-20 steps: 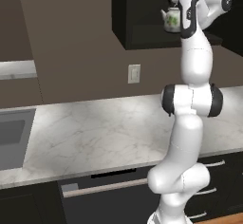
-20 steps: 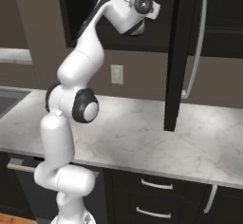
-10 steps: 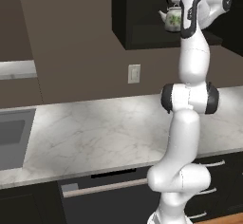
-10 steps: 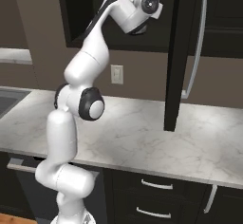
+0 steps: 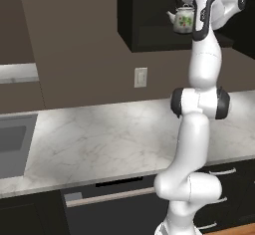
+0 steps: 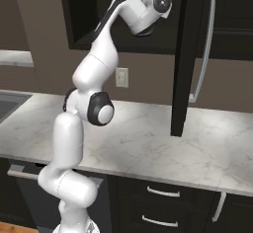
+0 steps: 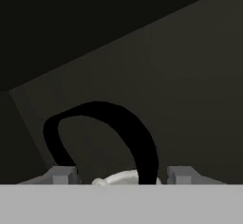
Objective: Open the cabinet, pick the kettle from the cabinet, and place it in the sink.
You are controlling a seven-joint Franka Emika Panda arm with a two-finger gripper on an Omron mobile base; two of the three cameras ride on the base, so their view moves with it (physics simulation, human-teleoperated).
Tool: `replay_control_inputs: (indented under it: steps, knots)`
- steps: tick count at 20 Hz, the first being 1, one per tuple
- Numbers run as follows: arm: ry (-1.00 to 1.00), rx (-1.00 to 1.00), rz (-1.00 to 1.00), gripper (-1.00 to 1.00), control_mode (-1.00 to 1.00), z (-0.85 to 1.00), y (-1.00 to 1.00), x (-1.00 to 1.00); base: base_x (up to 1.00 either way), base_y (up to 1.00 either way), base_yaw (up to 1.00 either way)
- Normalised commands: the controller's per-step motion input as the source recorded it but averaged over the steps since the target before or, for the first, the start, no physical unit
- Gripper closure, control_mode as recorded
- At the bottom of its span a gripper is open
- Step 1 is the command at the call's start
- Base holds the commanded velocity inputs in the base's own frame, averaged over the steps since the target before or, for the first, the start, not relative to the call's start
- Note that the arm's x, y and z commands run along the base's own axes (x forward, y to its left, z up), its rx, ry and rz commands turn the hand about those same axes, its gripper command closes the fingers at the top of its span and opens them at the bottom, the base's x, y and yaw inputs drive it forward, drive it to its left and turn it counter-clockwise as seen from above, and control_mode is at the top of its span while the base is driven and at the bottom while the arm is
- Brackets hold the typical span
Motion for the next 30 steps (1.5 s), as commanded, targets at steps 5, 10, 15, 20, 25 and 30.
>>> replay_control_inputs:
  steps: [5, 10, 15, 20, 25, 30]
  knots:
    - [-0.02, 0.00, 0.01, 1.00, -1.00, 0.00, 0.00, -0.04, 0.00, 0.00, 0.00]
    - [-0.07, 0.00, 0.00, 1.00, -1.00, -0.02, 0.00, -0.13, 0.00, 0.00, 0.00]
    - [-0.09, 0.00, 0.00, 1.00, -1.00, -0.08, 0.08, -0.19, 0.00, 0.00, 0.00]
    - [-0.10, 0.00, 0.00, 1.00, -1.00, -0.15, 0.16, -0.23, 0.00, 0.00, 0.00]
    - [-0.07, 0.00, 0.00, 1.00, -1.00, -0.22, 0.26, -0.29, 0.00, 0.00, 0.00]
    - [-0.04, 0.00, -0.03, 1.00, -1.00, -0.20, 0.30, -0.34, 0.00, 0.00, 0.00]
